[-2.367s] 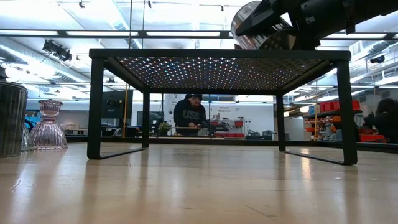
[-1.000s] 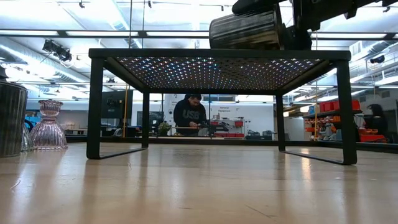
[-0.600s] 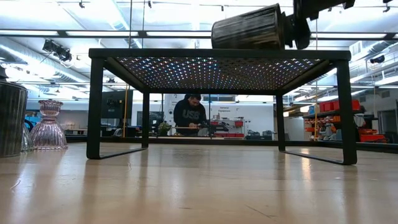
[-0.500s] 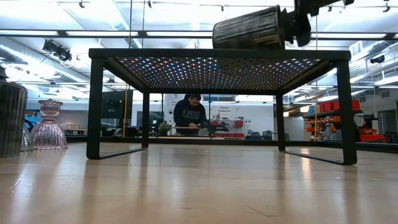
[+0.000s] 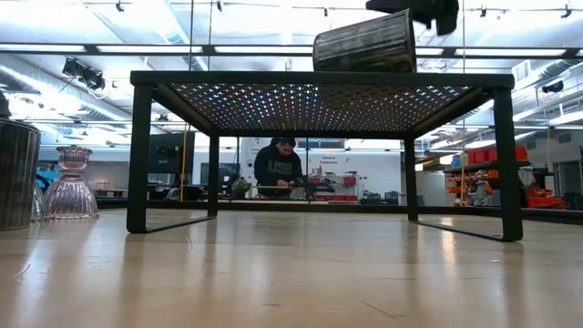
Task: Pick & Place candle stick holders
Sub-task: Put the silver scented candle on the shelf
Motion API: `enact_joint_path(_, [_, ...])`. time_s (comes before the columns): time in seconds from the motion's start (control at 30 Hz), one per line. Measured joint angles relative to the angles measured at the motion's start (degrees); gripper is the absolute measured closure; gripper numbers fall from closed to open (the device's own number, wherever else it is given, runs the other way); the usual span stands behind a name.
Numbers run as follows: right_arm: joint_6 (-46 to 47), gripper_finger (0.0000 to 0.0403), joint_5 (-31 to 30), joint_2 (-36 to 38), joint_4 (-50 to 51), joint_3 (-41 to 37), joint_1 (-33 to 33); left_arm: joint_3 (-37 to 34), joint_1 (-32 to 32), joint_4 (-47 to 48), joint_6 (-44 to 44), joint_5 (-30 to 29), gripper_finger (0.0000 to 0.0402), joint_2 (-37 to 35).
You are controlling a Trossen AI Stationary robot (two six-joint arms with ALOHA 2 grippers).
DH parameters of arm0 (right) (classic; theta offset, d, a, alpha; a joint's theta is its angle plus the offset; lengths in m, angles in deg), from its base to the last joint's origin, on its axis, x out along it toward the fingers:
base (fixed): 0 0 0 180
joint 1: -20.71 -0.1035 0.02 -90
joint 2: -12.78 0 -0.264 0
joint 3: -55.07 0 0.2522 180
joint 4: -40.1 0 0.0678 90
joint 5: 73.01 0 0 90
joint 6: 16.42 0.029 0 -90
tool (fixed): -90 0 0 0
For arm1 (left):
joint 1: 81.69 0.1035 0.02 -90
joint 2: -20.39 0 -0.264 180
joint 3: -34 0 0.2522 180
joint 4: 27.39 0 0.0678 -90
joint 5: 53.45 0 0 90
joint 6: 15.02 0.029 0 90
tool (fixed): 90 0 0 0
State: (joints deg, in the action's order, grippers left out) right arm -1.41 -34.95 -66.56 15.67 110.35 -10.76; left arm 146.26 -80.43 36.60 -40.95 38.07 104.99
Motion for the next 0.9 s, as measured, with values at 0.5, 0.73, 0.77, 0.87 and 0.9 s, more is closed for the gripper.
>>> enact_joint_path(0.5, [-13.0, 0.0003, -14.8, 9.1, -2.2, 0.0, -8.2, -0.1, -5.8, 0.7, -0.7, 7.0, 0.0039, 16.8])
enact_joint_path(0.73, [-14.1, 0.0003, -16.8, 9.4, -1.9, 0.0, -10.5, -0.1, -5.6, -0.1, -2.0, 3.2, 0.0039, 16.2])
enact_joint_path(0.77, [-13.5, 0.0003, -14.8, 9.4, -1.9, 0.0, -10.6, -0.1, -5.6, -0.5, -2.1, 3.1, 0.0039, 16.1])
enact_joint_path(0.87, [-11.3, 0.0003, -8.5, 9.4, -1.9, 0.0, -11.4, -0.1, -5.6, -0.4, -2.4, 3.0, 0.0039, 16.2])
enact_joint_path(0.9, [-10.7, 0.0003, -6.8, 9.4, -1.9, 0.0, -11.6, -0.1, -5.6, -0.5, -2.6, 2.9, 0.0039, 16.2])
